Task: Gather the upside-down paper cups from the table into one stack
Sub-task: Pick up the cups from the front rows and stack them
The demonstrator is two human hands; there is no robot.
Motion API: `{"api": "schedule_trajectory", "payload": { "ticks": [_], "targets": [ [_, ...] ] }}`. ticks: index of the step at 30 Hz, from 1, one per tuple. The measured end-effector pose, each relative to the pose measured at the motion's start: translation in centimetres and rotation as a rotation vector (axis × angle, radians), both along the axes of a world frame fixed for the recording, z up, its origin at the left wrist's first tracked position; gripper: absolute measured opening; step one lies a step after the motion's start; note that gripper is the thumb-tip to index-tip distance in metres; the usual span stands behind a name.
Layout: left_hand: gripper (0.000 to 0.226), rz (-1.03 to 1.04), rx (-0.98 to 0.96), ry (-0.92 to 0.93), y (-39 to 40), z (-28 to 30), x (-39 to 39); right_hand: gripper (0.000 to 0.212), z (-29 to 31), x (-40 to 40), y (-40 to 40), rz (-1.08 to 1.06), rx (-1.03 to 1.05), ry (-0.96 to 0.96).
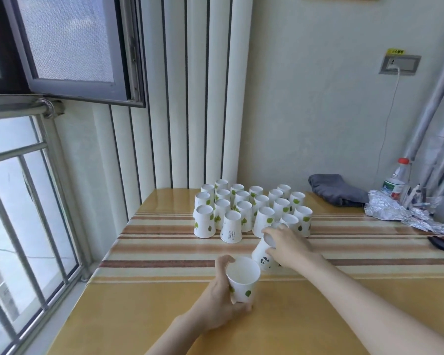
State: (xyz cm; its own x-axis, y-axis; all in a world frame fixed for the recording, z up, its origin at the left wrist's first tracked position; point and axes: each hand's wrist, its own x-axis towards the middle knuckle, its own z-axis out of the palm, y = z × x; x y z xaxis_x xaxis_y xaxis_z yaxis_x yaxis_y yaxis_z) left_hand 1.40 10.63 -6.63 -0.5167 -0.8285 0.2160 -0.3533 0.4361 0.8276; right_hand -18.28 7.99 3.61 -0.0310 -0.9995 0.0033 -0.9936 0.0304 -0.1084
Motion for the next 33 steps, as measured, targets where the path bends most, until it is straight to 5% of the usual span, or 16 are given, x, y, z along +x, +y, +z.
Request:
{"api": "schedule_trajectory", "payload": {
  "ticks": [4, 7, 9, 14, 16, 20, 22, 29, 33],
  "targets": [
    [0.119, -0.060, 0.087, 0.057, -0.3, 0.0, 0.9, 0.050, -0.9, 1.7, -1.3, 0.014, 0.073, 0.024],
    [0.128, -0.070, 0.112, 0.076, -0.5, 0.2, 1.9, 0.048, -1.2, 1.9, -1.7, 0.002, 0.063, 0.018],
    [0.122, -0.065, 0.160, 0.109, -0.5, 0.7, 2.4, 0.047, -1.3, 1.7, -1.7, -0.008, 0.063, -0.001],
    [0.069, 0.116, 0.341, 0.337, -0.6, 4.5, 2.5, 0.046, 0.8, 0.9, -0.4, -0.034, -0.071, -0.173],
    [0.081, 0.161, 0.415, 0.469, -1.6, 6.3, 2.3, 0.050, 2.9, 0.8, 0.2, -0.063, -0.166, -0.396],
    [0.098, 0.087, 0.514, 0.617, -2.4, 10.6, 0.7, 0.057, 5.0, 1.8, 2.2, -0.066, -0.095, -1.151],
    [0.095, 0.055, 0.492, 0.650, -2.4, 12.3, -0.3, 0.056, 4.8, 2.6, 3.3, -0.009, -0.070, -1.249],
    [0.072, 0.122, 0.240, 0.395, -1.6, 12.7, -1.3, 0.060, 2.6, 1.3, 5.2, 0.035, 0.061, -1.077],
    [0.078, 0.075, 0.195, 0.216, -1.4, 10.4, -1.1, 0.039, 1.3, -1.4, 4.7, -0.100, 0.004, -1.104]
  ]
}}
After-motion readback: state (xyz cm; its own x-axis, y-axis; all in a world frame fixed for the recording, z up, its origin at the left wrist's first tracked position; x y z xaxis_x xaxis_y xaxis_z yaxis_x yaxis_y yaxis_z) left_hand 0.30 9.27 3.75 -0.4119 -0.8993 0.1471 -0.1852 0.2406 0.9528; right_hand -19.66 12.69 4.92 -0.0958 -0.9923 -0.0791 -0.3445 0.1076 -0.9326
